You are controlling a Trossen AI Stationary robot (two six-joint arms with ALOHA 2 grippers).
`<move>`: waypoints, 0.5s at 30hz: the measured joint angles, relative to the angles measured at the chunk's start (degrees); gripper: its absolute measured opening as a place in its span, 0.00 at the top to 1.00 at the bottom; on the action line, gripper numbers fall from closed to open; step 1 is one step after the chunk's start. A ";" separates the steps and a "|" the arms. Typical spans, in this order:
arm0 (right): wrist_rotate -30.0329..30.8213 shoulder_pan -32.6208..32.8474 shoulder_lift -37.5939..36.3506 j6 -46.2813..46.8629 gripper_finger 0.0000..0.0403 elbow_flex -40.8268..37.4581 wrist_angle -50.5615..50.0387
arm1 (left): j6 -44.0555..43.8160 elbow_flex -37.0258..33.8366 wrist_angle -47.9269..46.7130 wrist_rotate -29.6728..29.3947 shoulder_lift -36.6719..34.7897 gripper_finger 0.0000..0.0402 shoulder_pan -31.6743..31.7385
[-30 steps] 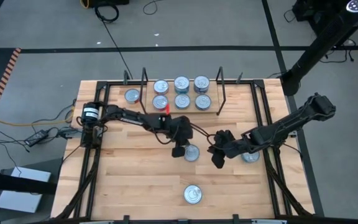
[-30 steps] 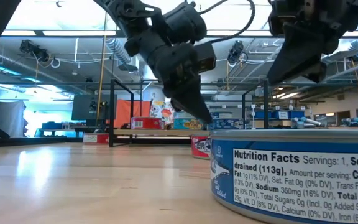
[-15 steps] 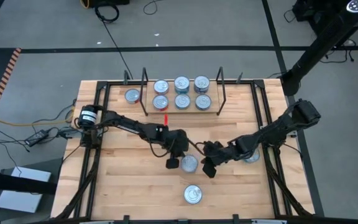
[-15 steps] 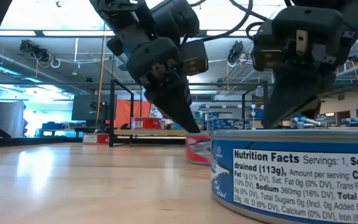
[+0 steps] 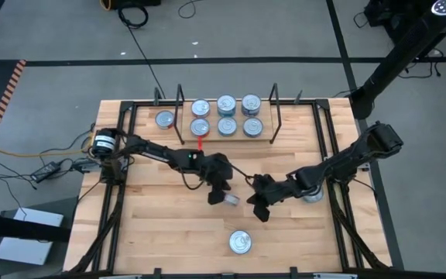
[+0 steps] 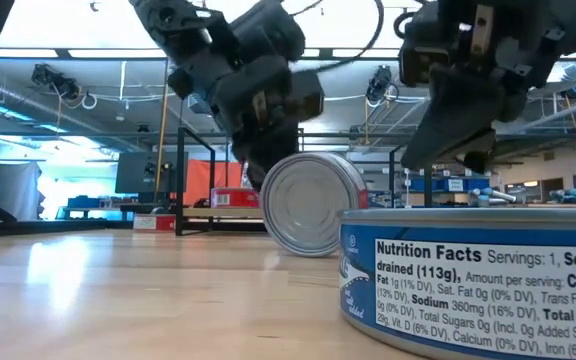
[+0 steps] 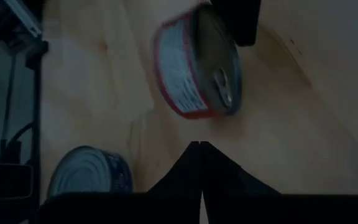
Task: Stack canned seafood by type on shelf
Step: Stack the red tuna can on top of the other red tuna can on the shelf
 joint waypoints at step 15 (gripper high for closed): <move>8.77 0.01 -3.44 0.54 0.98 1.59 3.58 | 5.78 -5.26 0.72 7.18 -9.46 1.00 -2.85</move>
